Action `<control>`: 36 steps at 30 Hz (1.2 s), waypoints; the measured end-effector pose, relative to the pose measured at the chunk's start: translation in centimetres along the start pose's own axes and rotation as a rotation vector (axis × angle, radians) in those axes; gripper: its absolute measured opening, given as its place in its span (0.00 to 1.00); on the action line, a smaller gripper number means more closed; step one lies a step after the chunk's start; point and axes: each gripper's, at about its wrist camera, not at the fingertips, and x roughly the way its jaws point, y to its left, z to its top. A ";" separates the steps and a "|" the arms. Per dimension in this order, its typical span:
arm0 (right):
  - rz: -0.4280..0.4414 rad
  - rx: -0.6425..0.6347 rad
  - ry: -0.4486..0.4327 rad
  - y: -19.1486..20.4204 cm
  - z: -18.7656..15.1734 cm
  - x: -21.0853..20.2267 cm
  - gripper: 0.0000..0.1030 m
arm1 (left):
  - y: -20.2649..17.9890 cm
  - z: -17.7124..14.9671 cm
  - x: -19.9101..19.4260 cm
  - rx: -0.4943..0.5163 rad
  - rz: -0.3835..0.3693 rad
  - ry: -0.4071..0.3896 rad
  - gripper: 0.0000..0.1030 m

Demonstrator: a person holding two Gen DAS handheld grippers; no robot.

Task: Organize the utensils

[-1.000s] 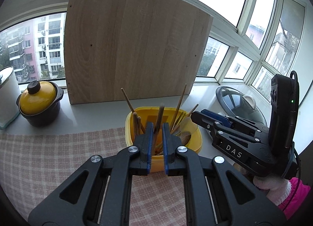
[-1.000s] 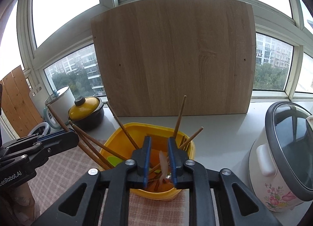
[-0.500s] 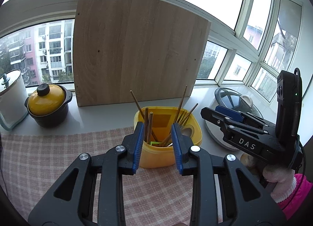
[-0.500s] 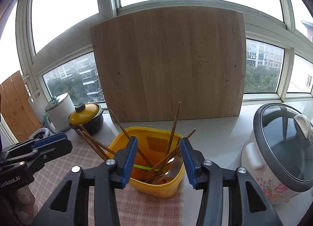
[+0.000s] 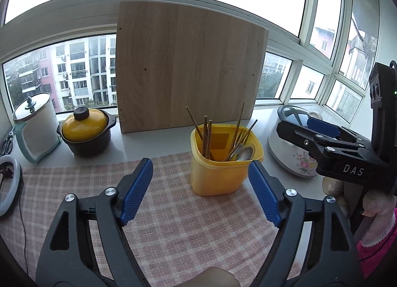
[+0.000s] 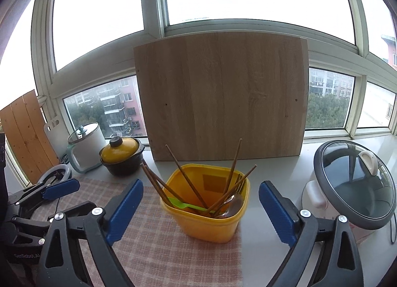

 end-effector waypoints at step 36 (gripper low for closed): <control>-0.044 0.057 -0.021 4.7 -5.0 -6.5 1.00 | 1.9 -4.4 -8.6 0.025 0.197 -0.040 0.99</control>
